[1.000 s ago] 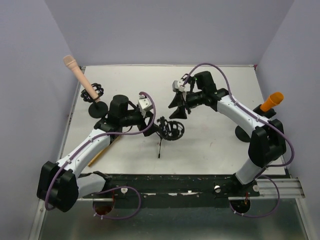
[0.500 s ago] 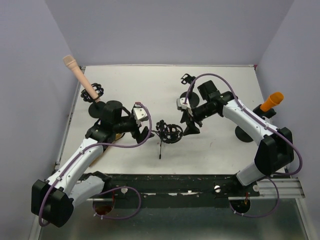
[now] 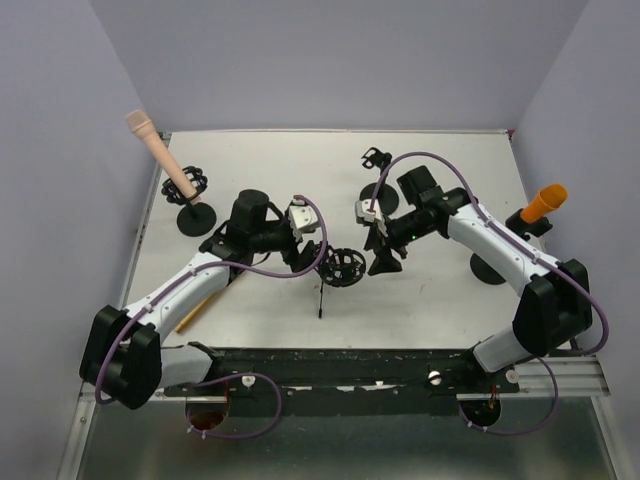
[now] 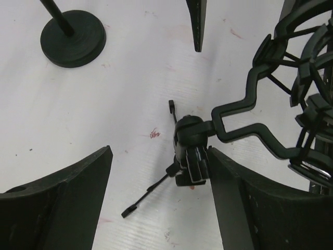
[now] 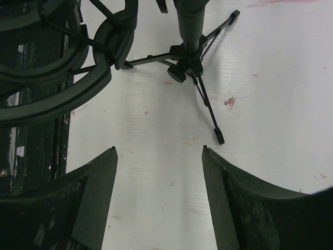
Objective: Remove the microphone from the stand
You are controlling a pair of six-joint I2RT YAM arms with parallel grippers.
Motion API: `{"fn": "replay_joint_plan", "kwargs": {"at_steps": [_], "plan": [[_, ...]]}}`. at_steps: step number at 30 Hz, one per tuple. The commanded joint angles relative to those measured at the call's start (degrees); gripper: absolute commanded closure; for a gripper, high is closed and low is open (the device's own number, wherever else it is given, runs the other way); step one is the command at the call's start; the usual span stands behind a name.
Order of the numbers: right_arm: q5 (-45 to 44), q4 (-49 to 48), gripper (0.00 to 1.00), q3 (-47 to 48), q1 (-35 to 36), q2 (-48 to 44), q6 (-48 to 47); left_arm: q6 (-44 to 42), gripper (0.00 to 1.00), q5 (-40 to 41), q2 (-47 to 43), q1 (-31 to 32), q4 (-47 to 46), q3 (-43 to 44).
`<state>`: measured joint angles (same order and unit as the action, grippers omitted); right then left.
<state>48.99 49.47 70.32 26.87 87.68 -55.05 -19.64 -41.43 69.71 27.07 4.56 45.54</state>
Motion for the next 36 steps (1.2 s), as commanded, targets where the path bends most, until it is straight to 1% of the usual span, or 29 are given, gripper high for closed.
{"fn": "replay_joint_plan", "kwargs": {"at_steps": [1,5,9,13,19,21,24,27,36], "plan": [[-2.06,-1.04,0.26,-1.59,-0.24,-2.77,1.96,0.66,0.24,1.79,3.4,0.88,-7.98,2.1],[-3.55,-1.22,0.26,-2.03,-0.33,-3.57,2.84,-0.49,0.38,1.35,6.74,0.97,-8.51,4.9],[-5.31,-1.13,0.26,-2.3,-0.24,-4.01,2.93,-1.28,0.44,5.38,9.12,0.97,-12.11,6.31],[-5.58,-1.13,0.26,-2.3,-0.33,-4.27,3.28,-4.18,0.55,7.33,12.37,0.35,-13.43,10.26],[-6.19,-2.27,0.26,-2.91,-0.33,-4.71,4.24,-7.6,0.56,8.64,17.82,-0.7,-15.02,16.59],[-6.19,-2.98,0.26,-3.09,-0.51,-4.8,4.95,-8.66,0.61,8.82,20.01,-1.32,-14.93,19.57],[-6.19,-3.68,0.26,-2.91,-0.68,-4.97,5.83,-11.55,0.72,7.42,21.6,-1.76,-13.26,22.04],[-6.72,-3.86,0.26,-2.65,-0.94,-4.97,5.74,-11.91,0.74,5.31,21.52,-2.28,-12.99,22.4],[-7.07,-3.95,0.26,-0.63,-1.38,-3.39,6.36,-11.74,0.74,10.84,27.57,-4.39,-18.53,26.88]]}}
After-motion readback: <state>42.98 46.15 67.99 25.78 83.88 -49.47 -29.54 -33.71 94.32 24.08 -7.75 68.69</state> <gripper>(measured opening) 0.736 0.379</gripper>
